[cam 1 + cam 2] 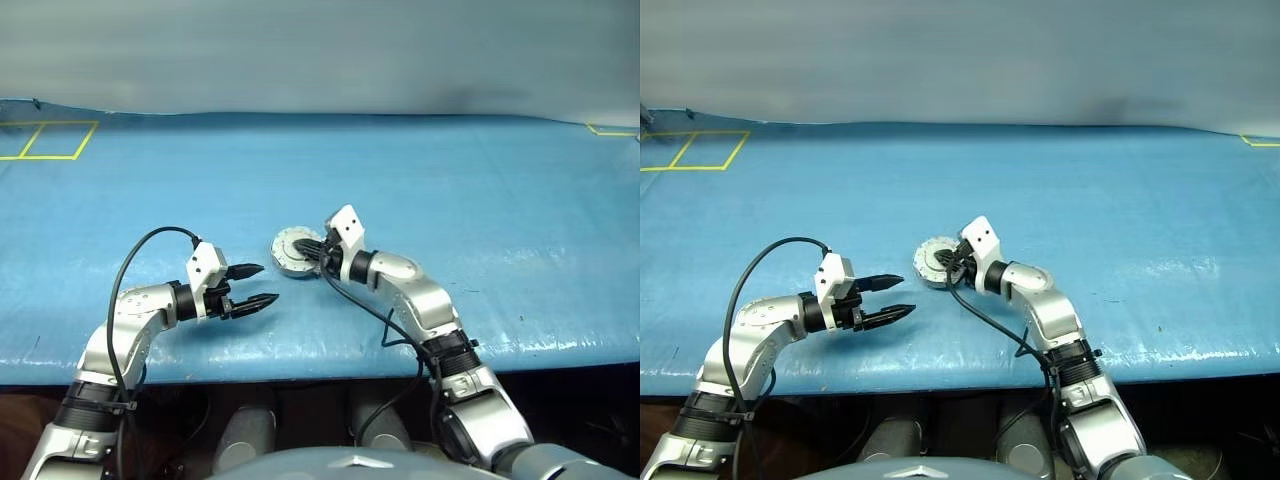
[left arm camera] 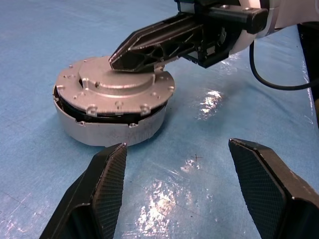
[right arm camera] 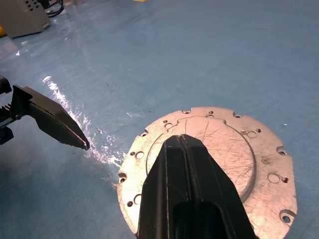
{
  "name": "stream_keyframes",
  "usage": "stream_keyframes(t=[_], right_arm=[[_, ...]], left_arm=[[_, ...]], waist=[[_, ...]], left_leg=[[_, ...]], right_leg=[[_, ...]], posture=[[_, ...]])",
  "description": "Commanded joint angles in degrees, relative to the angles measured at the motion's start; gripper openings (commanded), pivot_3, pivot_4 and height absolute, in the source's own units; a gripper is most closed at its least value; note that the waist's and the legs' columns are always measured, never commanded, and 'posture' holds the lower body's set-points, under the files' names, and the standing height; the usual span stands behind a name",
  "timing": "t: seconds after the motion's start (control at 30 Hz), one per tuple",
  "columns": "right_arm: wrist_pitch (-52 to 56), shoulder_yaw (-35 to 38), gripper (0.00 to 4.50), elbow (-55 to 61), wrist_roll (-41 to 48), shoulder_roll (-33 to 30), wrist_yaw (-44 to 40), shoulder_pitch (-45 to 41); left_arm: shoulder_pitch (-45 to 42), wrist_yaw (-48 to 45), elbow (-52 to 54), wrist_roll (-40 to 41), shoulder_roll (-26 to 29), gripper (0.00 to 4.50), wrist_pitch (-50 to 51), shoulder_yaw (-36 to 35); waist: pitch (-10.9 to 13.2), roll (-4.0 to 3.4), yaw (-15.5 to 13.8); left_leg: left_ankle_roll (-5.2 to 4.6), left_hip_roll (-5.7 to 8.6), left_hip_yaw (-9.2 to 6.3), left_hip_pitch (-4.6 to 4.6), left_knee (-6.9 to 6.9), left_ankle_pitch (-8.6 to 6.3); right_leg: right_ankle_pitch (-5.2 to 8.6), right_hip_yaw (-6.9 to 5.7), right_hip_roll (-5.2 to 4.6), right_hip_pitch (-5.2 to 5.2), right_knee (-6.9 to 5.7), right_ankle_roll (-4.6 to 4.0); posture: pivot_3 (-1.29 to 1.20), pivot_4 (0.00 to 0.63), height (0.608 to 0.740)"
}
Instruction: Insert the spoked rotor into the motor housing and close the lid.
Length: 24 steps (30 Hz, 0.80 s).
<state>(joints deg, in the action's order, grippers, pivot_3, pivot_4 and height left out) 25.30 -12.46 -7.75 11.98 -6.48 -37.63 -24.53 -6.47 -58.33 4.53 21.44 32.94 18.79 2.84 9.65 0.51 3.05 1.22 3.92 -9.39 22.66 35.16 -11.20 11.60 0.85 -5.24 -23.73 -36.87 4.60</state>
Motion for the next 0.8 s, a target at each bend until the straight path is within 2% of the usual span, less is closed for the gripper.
stream_keyframes(t=[0.03,0.37,0.63,0.8], right_arm=[[-0.4,-1.42,0.0,-0.33,-1.34,0.67,1.48,1.53],[-2.41,-2.54,0.0,-5.89,-4.74,1.3,5.51,2.43],[-2.93,0.1,0.0,-9.46,-3.56,4.07,8.52,-1.07],[-2.65,-1.42,0.0,-8.11,-4.15,4.25,8.68,0.35]], left_arm=[[-0.6,0.39,1.93,0.73,0.33,3.53,0.05,-0.91],[-0.48,1.35,2.32,0.59,0.35,3.53,0.22,-0.81],[-0.78,1.75,2.42,0.37,-0.1,3.53,0.23,-0.17],[-0.62,2.01,2.52,0.37,0.07,3.53,0.1,-0.44]], waist=[[-0.01,-0.01,0.0],[-0.22,-0.08,-0.02],[-0.44,-0.23,-0.02],[-0.45,-0.24,-0.02]], left_leg=[[0.0,0.0,0.0,0.0,0.0,0.0],[0.01,-0.06,0.01,-0.17,0.02,0.0],[0.03,-0.2,0.04,-0.24,0.04,0.02],[0.04,-0.26,0.03,-0.24,0.0,0.02]], right_leg=[[0.0,0.0,0.0,0.0,0.0,0.0],[0.06,0.0,0.06,0.15,0.0,-0.1],[0.1,0.0,0.17,0.2,-0.02,-0.18],[0.11,0.0,0.26,0.18,-0.01,-0.23]], posture=[[0.0,0.15,0.74],[0.0,0.15,0.74],[0.0,0.15,0.74],[0.0,0.15,0.74]])
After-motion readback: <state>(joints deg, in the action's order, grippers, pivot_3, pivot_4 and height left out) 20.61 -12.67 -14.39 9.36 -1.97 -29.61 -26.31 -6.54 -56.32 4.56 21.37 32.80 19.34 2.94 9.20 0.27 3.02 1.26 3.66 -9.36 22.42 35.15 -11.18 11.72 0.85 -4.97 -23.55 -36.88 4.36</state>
